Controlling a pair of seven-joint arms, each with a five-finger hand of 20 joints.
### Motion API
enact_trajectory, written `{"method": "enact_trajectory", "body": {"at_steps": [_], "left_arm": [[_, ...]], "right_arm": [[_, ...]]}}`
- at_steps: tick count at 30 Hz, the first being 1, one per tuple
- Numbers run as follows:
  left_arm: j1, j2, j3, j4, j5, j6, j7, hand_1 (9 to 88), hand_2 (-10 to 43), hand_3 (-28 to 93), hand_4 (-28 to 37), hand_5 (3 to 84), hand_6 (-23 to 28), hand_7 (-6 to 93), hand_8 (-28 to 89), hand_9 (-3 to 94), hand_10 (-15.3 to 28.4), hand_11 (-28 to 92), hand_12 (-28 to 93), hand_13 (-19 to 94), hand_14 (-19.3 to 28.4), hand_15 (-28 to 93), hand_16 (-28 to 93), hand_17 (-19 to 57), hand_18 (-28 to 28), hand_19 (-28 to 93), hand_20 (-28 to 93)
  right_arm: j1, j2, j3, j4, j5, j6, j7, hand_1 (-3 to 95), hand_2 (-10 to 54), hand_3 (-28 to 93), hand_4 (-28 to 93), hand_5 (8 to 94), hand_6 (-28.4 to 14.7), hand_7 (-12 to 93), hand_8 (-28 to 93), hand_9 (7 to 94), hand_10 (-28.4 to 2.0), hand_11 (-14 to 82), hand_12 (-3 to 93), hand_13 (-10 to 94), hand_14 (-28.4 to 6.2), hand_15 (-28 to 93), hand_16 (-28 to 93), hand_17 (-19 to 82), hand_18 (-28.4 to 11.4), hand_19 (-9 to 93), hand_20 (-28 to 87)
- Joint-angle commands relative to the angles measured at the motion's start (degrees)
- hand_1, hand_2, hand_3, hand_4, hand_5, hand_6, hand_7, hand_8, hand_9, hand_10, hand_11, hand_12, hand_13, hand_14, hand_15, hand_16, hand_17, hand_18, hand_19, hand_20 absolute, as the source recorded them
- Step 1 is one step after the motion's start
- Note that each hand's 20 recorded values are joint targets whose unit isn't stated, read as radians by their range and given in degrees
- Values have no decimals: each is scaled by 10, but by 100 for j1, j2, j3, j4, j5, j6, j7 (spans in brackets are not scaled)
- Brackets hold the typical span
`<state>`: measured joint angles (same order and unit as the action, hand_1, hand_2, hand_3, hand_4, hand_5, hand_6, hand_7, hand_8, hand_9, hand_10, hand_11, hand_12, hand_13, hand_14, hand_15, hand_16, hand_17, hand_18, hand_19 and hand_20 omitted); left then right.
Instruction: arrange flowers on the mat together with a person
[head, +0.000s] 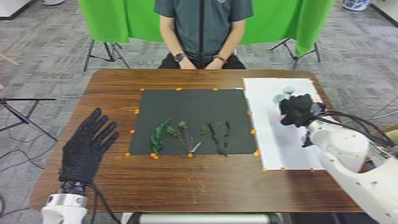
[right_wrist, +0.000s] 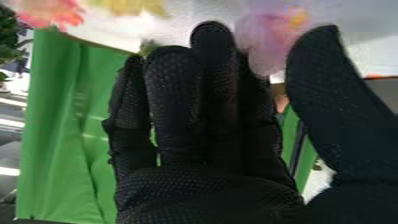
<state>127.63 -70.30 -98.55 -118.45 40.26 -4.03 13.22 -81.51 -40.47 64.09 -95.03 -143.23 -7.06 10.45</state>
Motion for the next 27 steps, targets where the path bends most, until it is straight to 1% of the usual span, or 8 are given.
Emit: {"method": "enact_trajectory", "body": {"at_steps": [1,8,11,14,20,24,26,27], "left_arm": [[166,392,-287,-80,-85,117,38,281,-29,671,-250,274,21,196,-101,196,101,170,164,189,120,198,60,-108,203,405,117],[497,794,-757,-172,-164,269,48,279,-30,672,-251,276,22,195,-100,200,104,170,163,191,121,201,59,-106,204,406,115],[534,856,-858,-174,-174,323,17,278,-33,674,-252,278,22,195,-99,202,104,171,163,191,122,203,59,-106,204,407,114],[463,930,-807,-121,-197,326,9,275,-36,679,-254,281,23,194,-98,203,105,172,164,191,124,205,58,-105,205,408,113],[341,1043,-638,-62,-215,320,-42,265,-51,704,-272,291,30,196,-89,202,109,179,172,179,129,217,60,-111,206,411,108],[163,1210,-472,-2,-210,368,87,250,-60,714,-280,296,37,201,-79,197,120,189,184,164,136,224,59,-118,206,412,102],[110,1245,-435,7,-192,387,91,240,-59,718,-281,296,39,204,-72,194,122,190,189,159,139,230,58,-120,207,414,97],[-3,1246,-429,47,-181,357,21,230,-55,717,-282,294,41,206,-69,193,124,190,193,155,140,235,59,-123,209,416,95]], "right_arm": [[112,-14,-251,101,107,1170,-174,513,-95,735,-283,685,30,476,-24,856,-48,211,477,753,-51,692,222,339,-169,797,381],[1144,-398,-1134,-203,478,2088,-523,520,-95,764,-283,732,28,454,-37,885,-51,200,465,775,-49,687,228,351,-172,808,389],[1969,-966,-1814,-87,568,2210,-864,519,-95,771,-283,737,28,449,-37,891,-54,193,466,778,-50,689,230,352,-173,810,392],[2674,-1756,-2435,238,556,2138,-1424,518,-95,773,-283,739,27,447,-36,892,-56,187,469,777,-51,690,232,351,-173,810,393],[2964,-3126,-2793,861,-59,1636,-2549,522,-95,774,-283,741,20,431,-43,892,-60,168,467,768,-53,694,236,345,-172,809,396],[2898,-3459,-3046,1030,-470,1470,-2757,528,-95,770,-283,746,12,407,-50,892,-63,159,463,762,-53,696,235,341,-171,805,398],[2762,-3619,-2999,1095,-755,1252,-2919,532,-95,769,-283,749,7,399,-52,891,-63,156,463,760,-54,698,234,338,-172,804,398],[2803,-3710,-3092,1244,-853,1256,-2971,533,-95,769,-283,751,4,396,-52,891,-64,156,462,759,-55,698,234,338,-172,803,399]]}}
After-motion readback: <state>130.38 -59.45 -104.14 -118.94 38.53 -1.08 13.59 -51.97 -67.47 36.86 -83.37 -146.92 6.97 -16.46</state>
